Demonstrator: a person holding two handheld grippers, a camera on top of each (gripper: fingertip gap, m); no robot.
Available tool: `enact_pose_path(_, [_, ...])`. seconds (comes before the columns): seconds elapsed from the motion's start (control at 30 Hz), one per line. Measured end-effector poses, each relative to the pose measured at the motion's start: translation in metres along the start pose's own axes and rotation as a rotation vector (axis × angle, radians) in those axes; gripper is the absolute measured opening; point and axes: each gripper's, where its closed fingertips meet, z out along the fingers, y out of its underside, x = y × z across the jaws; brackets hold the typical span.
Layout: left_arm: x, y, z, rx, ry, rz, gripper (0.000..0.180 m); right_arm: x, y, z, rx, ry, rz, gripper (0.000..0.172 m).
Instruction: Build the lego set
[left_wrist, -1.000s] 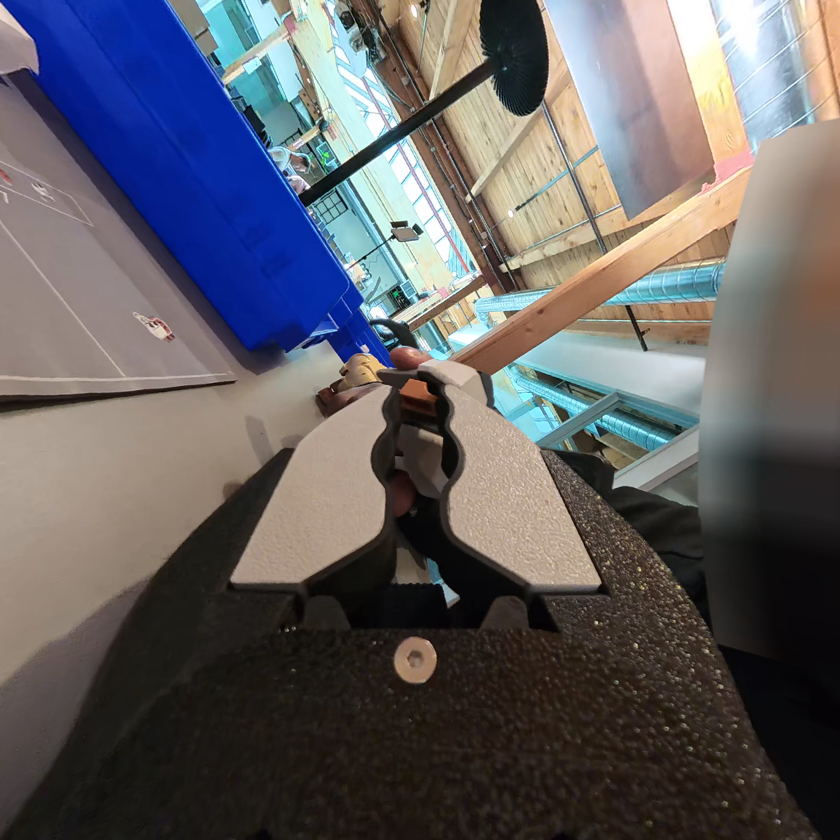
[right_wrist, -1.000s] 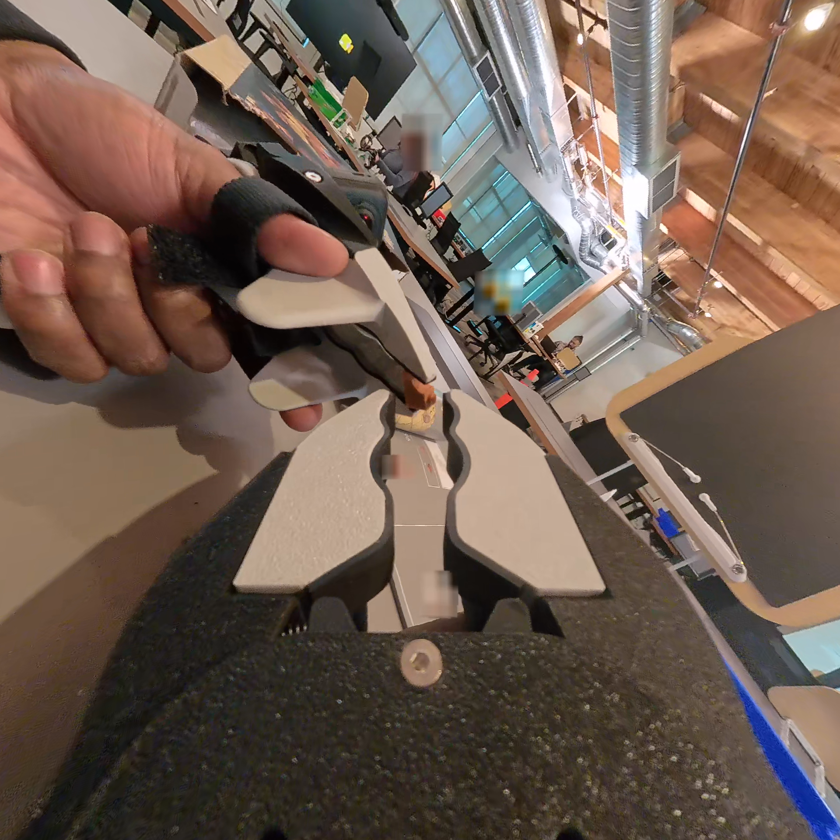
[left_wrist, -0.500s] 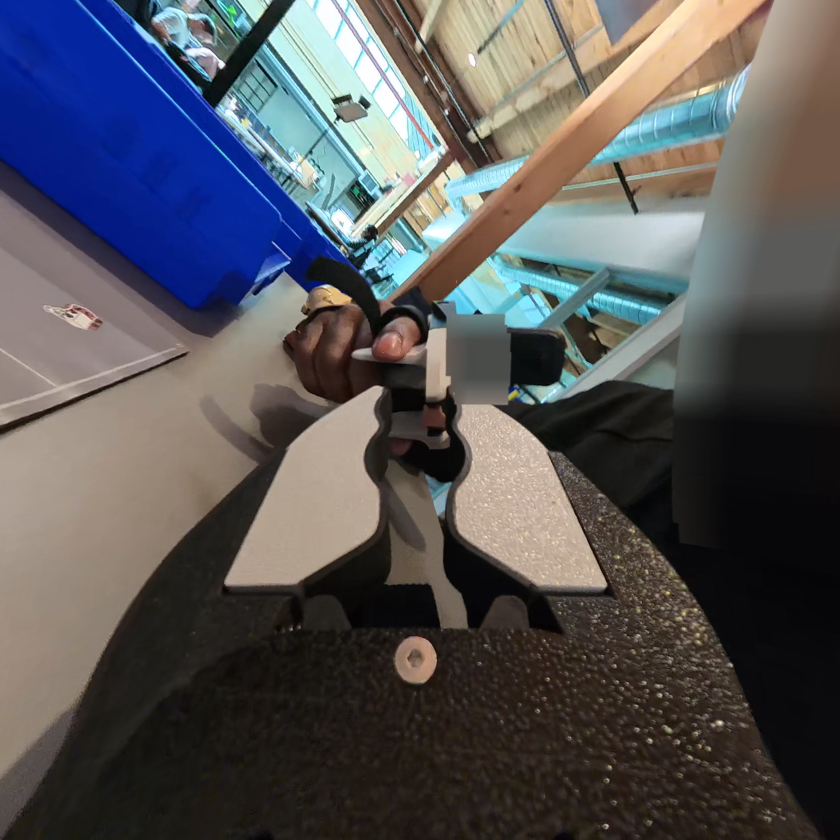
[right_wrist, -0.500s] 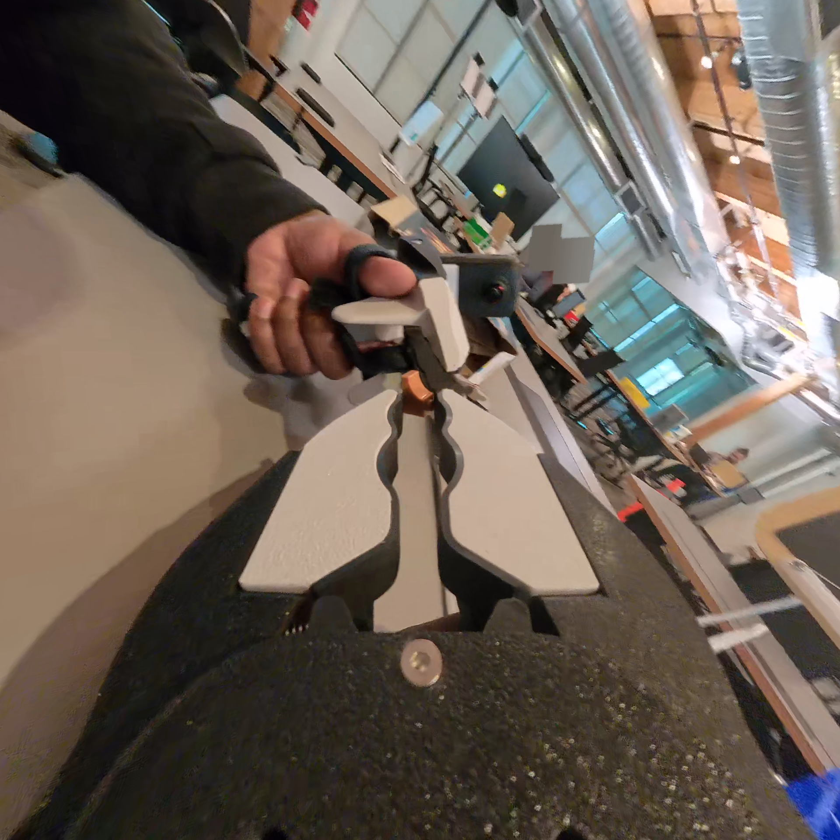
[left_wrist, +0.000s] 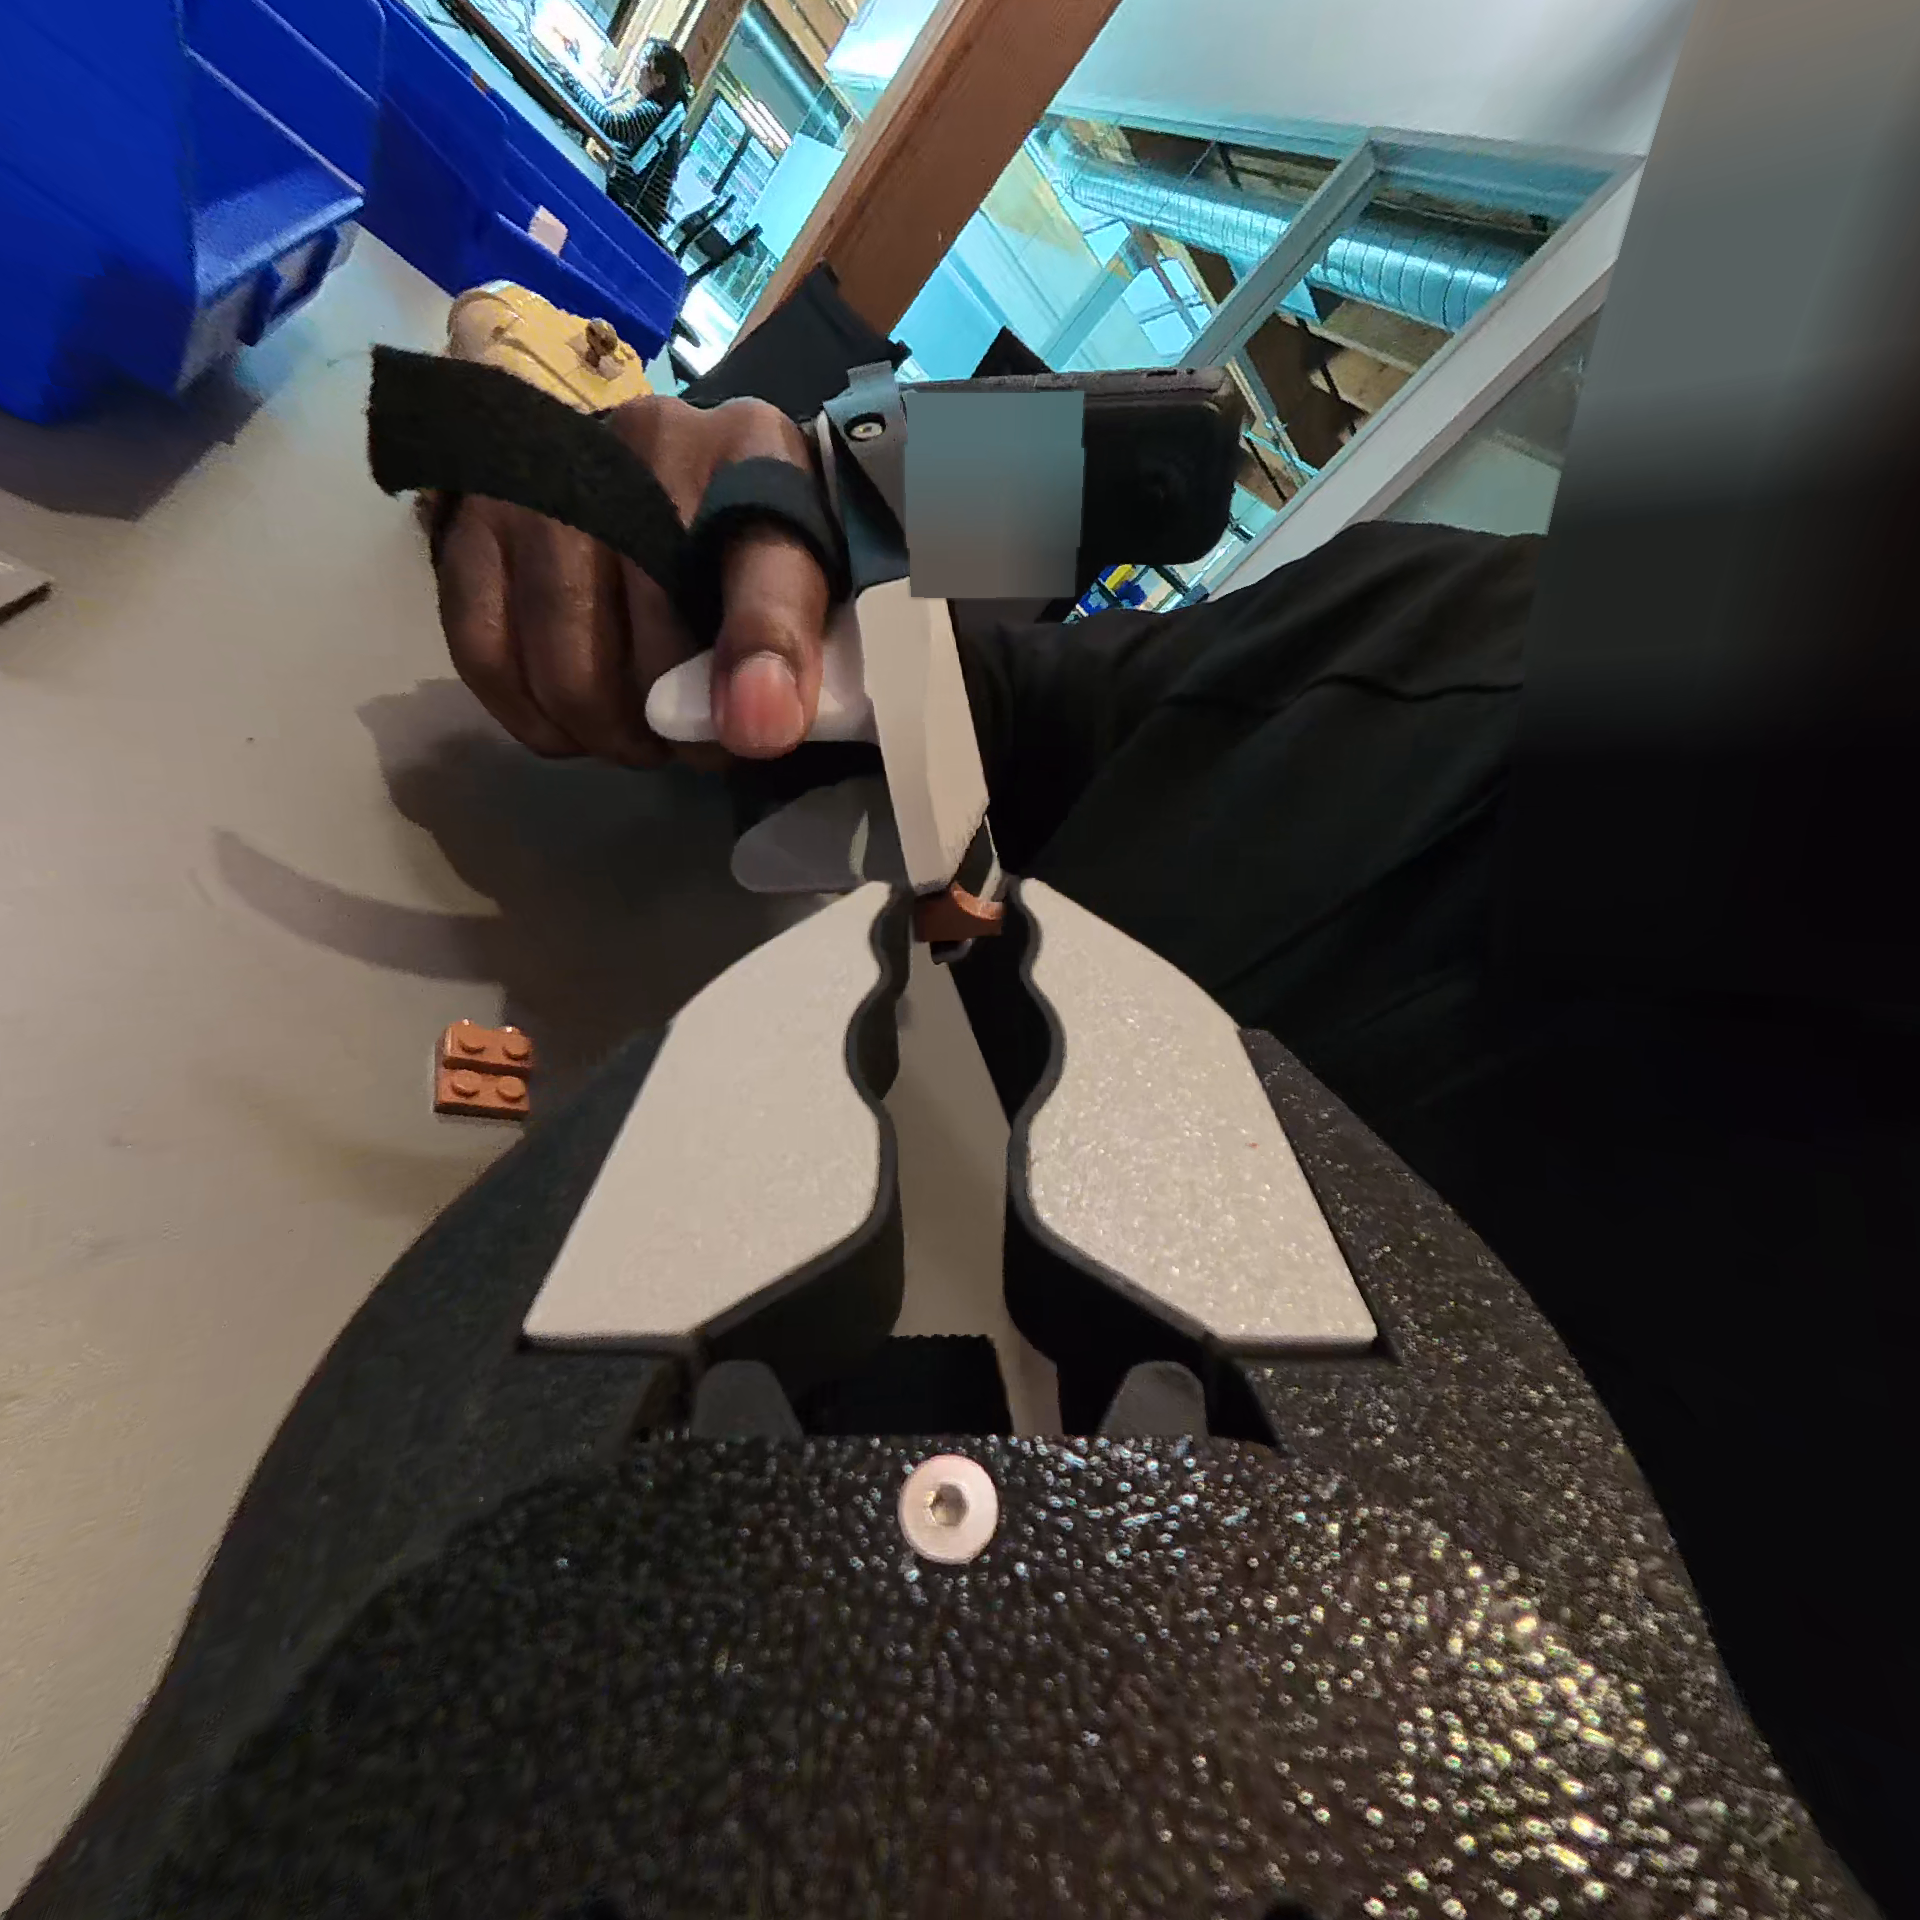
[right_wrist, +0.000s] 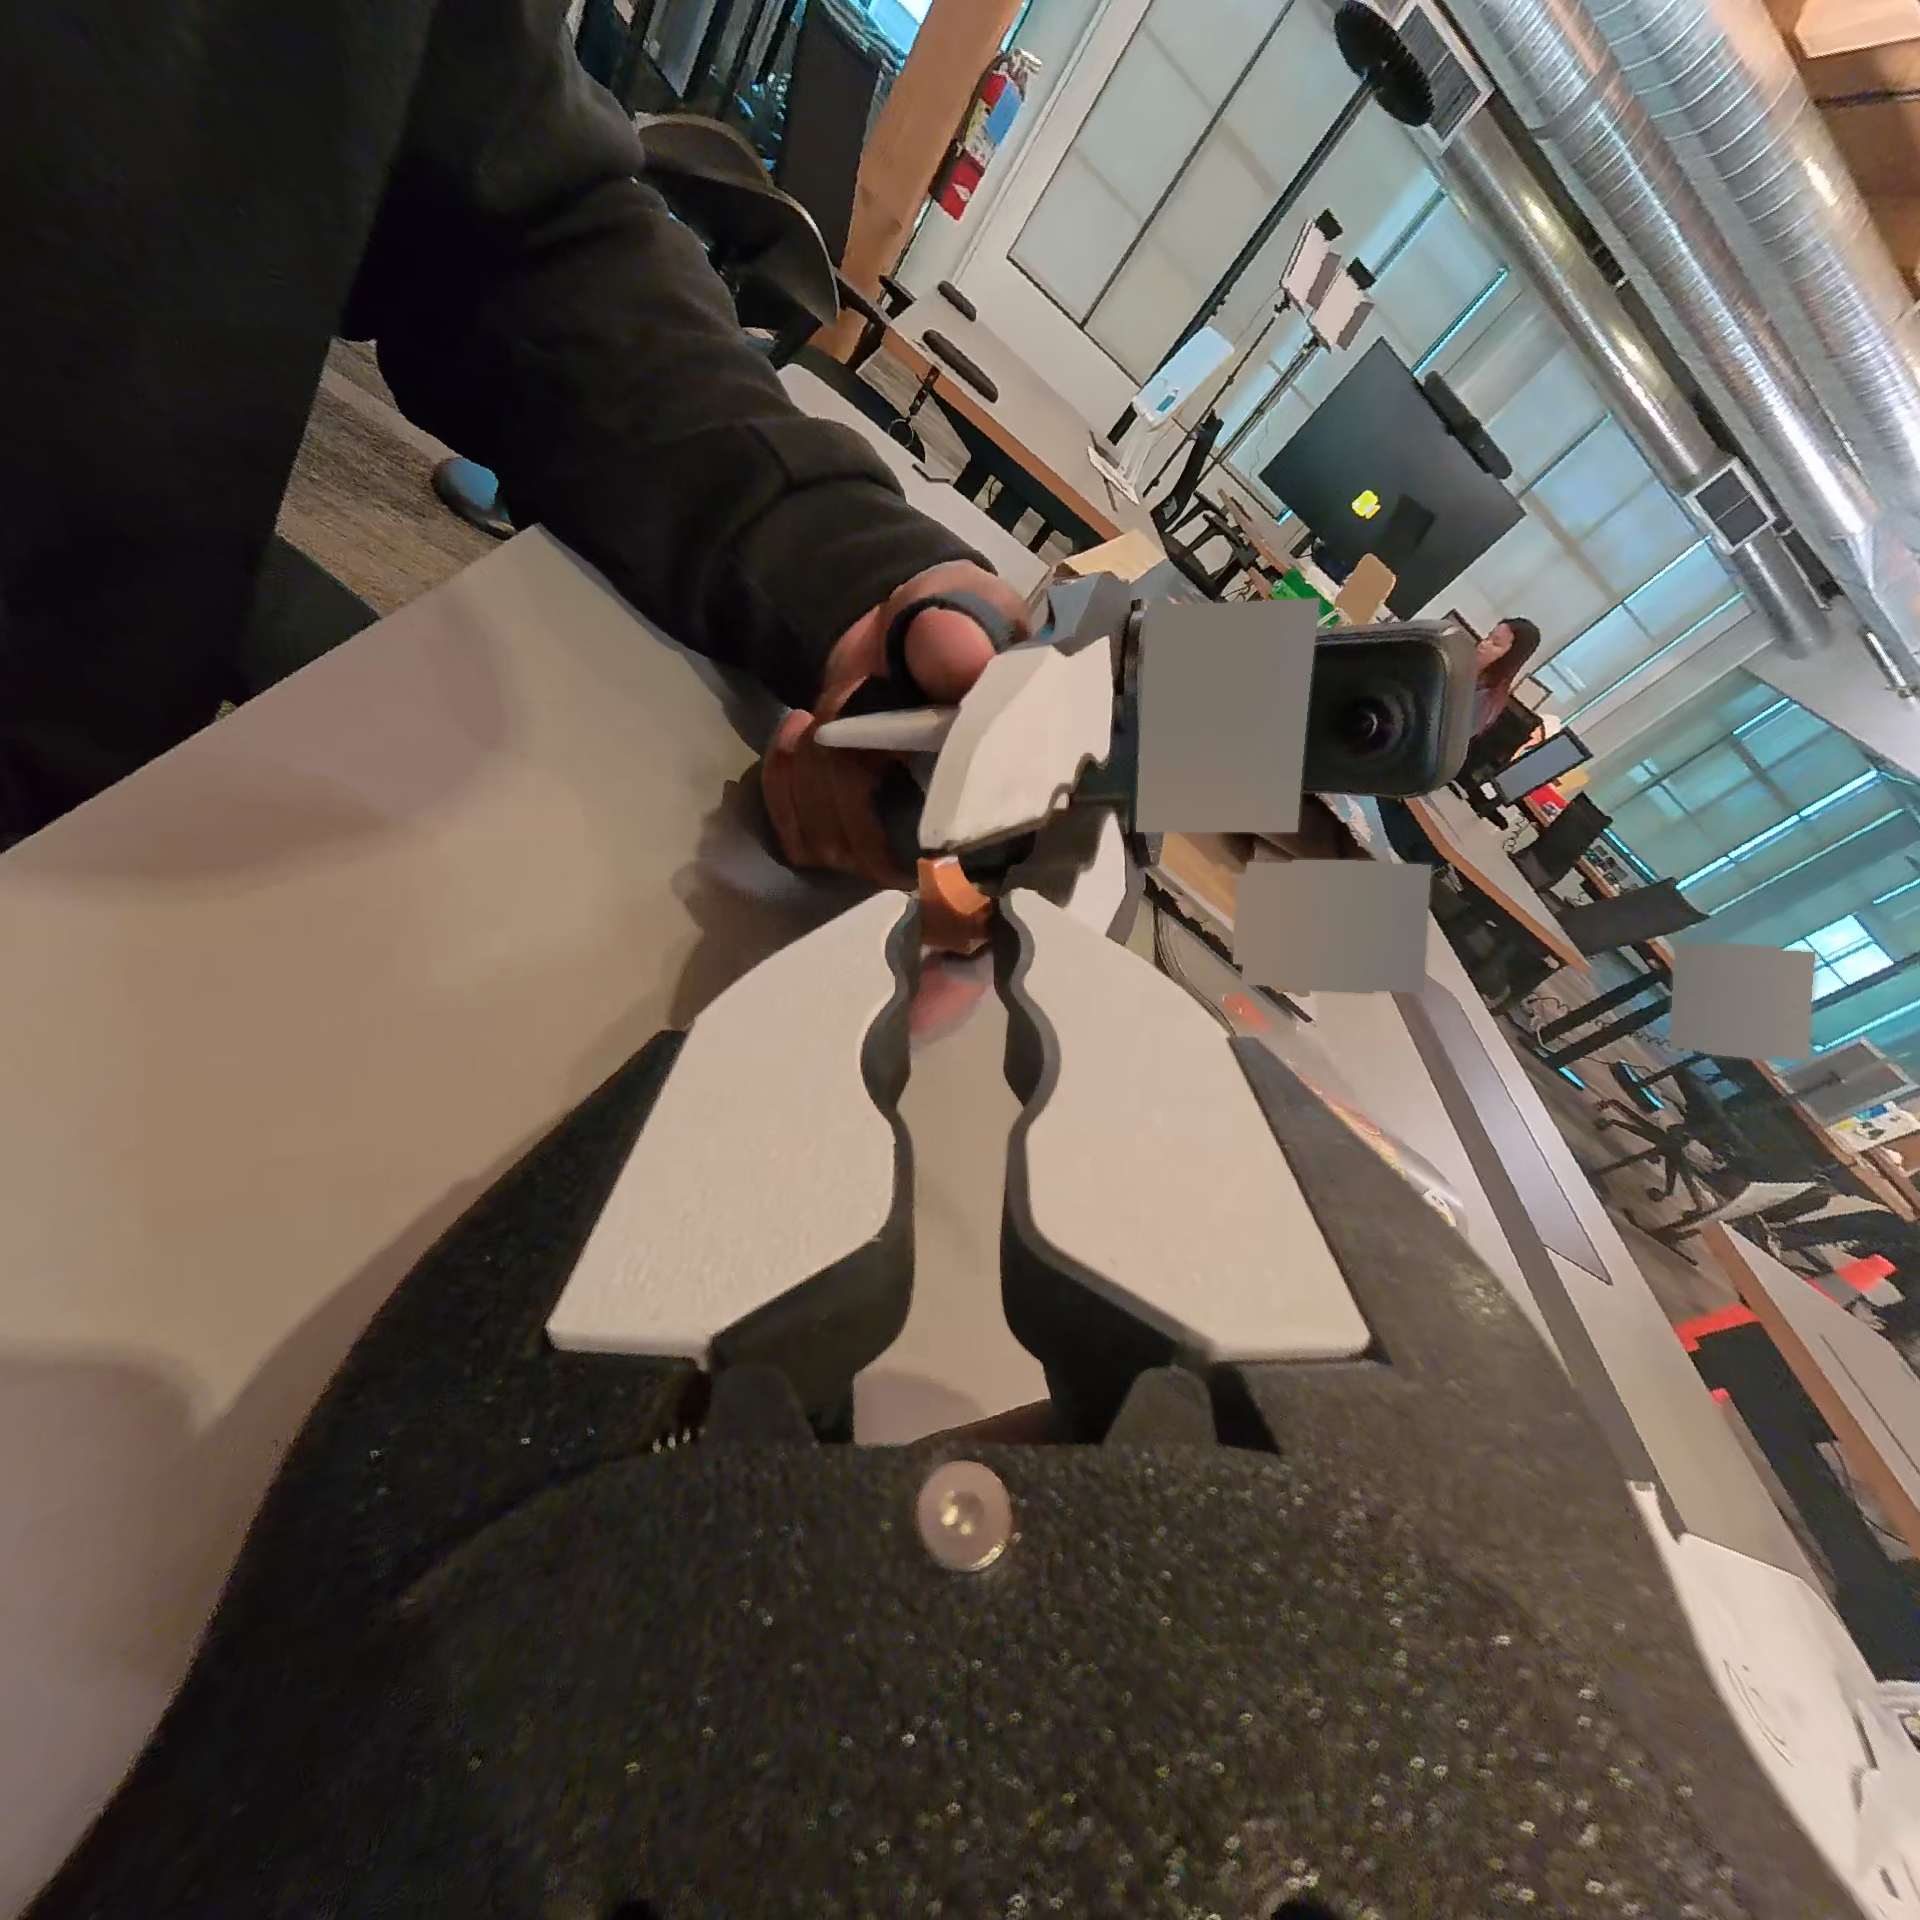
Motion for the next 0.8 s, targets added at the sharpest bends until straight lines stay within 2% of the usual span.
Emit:
enact_pose_path(0.23, [-0.004, -0.010, -0.006, 0.069, -0.024, 0.012, 0.016, 0.012, 0.004, 0.001, -0.026, 0.077, 0.021, 0.014])
enact_pose_path(0.33, [-0.010, -0.022, -0.013, 0.145, -0.087, 0.069, 0.015, 0.022, 0.009, 0.001, -0.066, 0.147, 0.028, 0.025])
enact_pose_path(0.5, [-0.018, -0.034, -0.025, 0.190, -0.267, 0.298, 0.016, 0.030, 0.014, 0.003, -0.096, 0.198, 0.101, 0.030])
enact_pose_path(0.67, [-0.025, -0.034, -0.028, 0.112, -0.449, 0.583, 0.016, 0.033, 0.019, 0.003, -0.112, 0.203, 0.169, 0.027])
enact_pose_path(0.8, [-0.033, -0.024, -0.029, 0.001, -0.519, 0.682, 0.016, 0.020, 0.047, 0.002, -0.284, 0.075, 0.256, 0.024])
